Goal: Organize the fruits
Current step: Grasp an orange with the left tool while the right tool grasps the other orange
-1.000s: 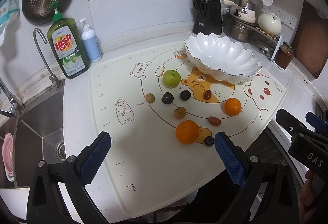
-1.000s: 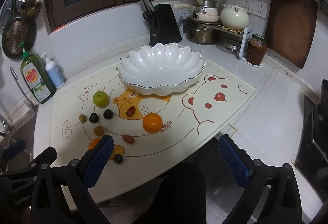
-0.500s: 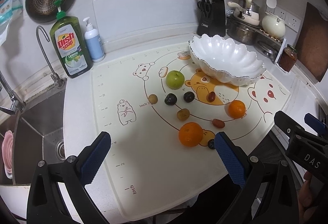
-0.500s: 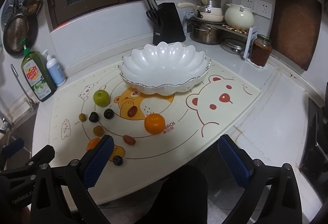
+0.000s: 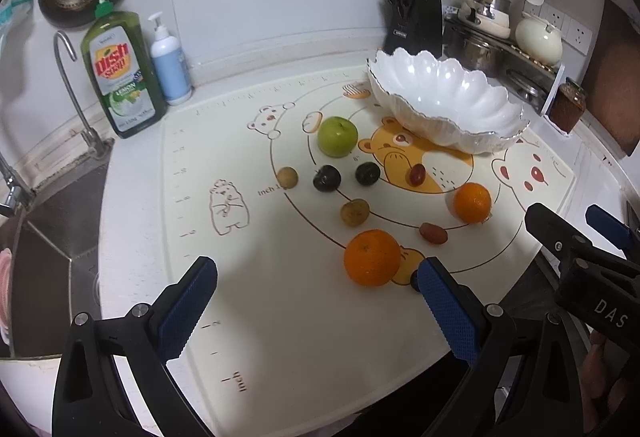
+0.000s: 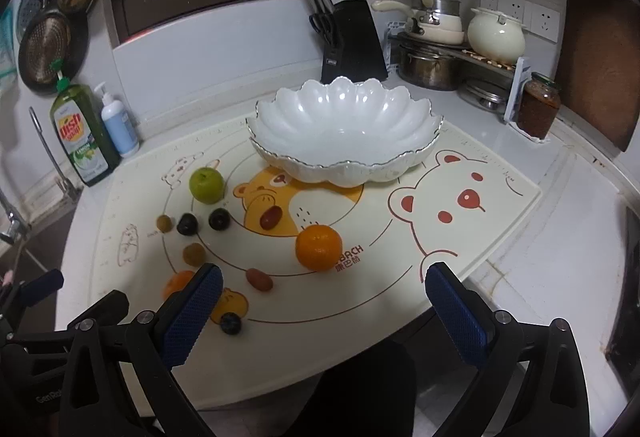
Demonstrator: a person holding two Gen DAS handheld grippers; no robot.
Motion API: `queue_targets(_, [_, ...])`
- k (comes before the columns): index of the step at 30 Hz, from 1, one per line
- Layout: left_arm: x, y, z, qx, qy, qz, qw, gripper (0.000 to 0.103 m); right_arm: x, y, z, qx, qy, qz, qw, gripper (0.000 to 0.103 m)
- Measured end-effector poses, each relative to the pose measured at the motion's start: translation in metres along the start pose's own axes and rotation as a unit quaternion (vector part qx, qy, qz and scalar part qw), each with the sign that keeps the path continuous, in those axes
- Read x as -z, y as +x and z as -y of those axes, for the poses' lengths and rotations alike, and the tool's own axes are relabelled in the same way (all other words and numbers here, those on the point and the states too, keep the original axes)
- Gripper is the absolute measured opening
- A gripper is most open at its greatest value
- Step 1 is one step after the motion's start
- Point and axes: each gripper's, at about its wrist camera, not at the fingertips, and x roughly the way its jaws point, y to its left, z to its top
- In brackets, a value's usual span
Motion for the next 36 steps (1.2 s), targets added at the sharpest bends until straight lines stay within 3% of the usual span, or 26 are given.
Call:
queue_targets(10, [0.007, 0.039, 0.011, 0.005, -0.01, -0.017, 0.9998, 0.101, 0.002, 0.04, 0.01, 0.0, -0.014, -0.012, 1.0, 0.102])
queue_targets(15, [0.008, 0.058, 0.018, 0.007, -0.004, -0.035, 0.9993, 0.091, 0.0, 0.056, 0.012, -0.001, -0.033, -0.01, 0.999, 0.102])
queue_targets(20, [0.009, 0.071, 0.026, 0.008, 0.003, -0.043, 0.9991, 0.09, -0.003, 0.068, 0.012, -0.012, -0.049, -0.01, 0.999, 0.102])
queue_targets(36, [0.005, 0.092, 0.03, 0.01, -0.001, -0.054, 0.9985, 0.072, -0.006, 0.107, 0.002, -0.046, -0.058, -0.052, 0.996, 0.077])
